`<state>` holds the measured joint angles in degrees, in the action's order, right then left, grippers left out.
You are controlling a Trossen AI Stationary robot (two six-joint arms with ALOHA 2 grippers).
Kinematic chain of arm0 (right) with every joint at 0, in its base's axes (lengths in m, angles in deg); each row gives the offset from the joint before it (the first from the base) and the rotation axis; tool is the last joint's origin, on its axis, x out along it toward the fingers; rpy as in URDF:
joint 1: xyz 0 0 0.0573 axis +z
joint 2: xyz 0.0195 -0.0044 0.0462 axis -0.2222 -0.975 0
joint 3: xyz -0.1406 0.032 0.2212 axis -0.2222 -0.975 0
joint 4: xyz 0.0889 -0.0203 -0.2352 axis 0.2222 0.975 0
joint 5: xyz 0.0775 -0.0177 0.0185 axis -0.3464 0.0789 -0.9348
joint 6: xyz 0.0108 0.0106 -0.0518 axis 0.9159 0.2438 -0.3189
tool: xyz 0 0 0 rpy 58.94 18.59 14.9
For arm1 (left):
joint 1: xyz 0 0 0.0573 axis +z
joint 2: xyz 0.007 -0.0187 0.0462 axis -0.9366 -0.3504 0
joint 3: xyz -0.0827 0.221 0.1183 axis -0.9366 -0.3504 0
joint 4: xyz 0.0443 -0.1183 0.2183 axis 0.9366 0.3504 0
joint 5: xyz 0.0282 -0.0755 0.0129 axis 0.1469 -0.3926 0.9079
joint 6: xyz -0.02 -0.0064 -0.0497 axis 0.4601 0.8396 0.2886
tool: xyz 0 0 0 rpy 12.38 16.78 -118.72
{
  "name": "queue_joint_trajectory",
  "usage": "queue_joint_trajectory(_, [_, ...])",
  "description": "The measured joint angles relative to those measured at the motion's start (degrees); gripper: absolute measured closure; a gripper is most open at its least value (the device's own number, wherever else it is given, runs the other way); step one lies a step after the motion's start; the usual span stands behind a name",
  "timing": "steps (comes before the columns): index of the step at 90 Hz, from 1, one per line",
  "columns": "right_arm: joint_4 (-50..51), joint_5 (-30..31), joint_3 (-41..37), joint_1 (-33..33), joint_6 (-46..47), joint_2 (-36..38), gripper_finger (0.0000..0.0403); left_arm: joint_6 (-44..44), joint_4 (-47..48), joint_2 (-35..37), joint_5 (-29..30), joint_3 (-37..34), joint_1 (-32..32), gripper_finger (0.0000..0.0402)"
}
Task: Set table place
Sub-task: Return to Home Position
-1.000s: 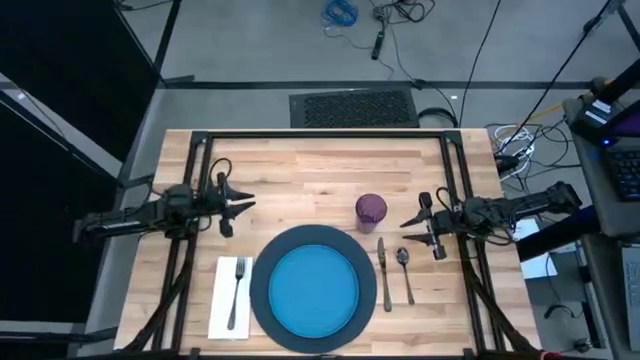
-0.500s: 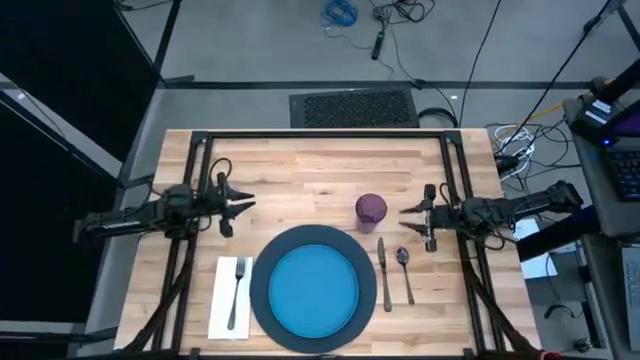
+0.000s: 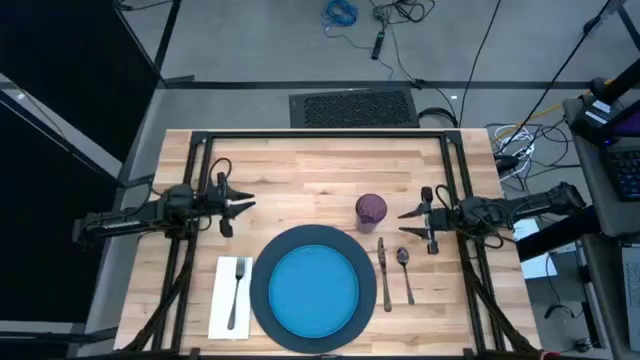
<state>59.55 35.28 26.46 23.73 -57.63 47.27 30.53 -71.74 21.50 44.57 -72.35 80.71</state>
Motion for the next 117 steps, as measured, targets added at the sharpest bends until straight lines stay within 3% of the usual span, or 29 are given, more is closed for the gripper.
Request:
queue_joint_trajectory(13, [-0.1, 1.4, 0.0, 0.0, 1.8, 0.0, 0.0280, 0.0, 0.0, 0.0, 0.0, 0.0, 0.0, 0.0318])
queue_joint_trajectory(33, [-1.3, 10.6, 0.0, 0.0, 4.5, 0.0, 0.0280, 0.0, 0.0, 0.0, 0.0, 0.0, 0.0, 0.0318])
queue_joint_trajectory(117, [-1.3, 10.1, 0.0, 0.0, 4.5, 0.0, 0.0280, 0.0, 0.0, 0.0, 0.0, 0.0, 0.0, 0.0318])
